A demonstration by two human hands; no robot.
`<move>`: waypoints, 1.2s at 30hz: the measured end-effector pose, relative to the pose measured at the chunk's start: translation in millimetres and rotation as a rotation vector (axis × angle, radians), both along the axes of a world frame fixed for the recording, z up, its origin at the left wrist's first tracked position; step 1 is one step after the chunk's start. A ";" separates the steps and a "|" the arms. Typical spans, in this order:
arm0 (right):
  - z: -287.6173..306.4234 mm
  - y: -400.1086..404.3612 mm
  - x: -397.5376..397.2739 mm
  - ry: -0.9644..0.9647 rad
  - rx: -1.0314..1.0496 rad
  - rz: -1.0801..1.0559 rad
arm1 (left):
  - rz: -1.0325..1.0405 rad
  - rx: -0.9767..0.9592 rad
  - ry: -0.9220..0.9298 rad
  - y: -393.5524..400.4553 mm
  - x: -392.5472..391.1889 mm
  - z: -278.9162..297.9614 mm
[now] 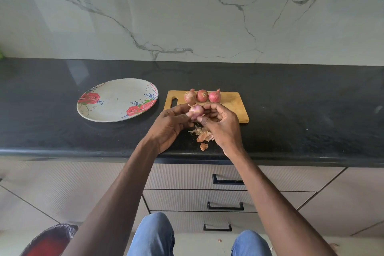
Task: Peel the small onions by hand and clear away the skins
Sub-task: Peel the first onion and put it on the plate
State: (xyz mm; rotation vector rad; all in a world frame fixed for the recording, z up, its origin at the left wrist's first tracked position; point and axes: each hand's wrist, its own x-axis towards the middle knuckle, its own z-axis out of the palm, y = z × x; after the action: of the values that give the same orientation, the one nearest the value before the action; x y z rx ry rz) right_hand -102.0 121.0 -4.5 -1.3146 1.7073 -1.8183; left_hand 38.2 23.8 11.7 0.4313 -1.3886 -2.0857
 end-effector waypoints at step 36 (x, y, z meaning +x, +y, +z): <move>-5.0 -1.2 8.3 0.519 -0.019 -0.312 | 0.076 -0.128 -0.130 5.5 -1.1 -2.6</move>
State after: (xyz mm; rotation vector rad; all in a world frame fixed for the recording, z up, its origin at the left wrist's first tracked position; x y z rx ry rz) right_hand -93.7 119.8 -9.5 -1.7209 2.2743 -1.7489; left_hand 37.2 29.3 9.1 0.5650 -1.5460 -1.9247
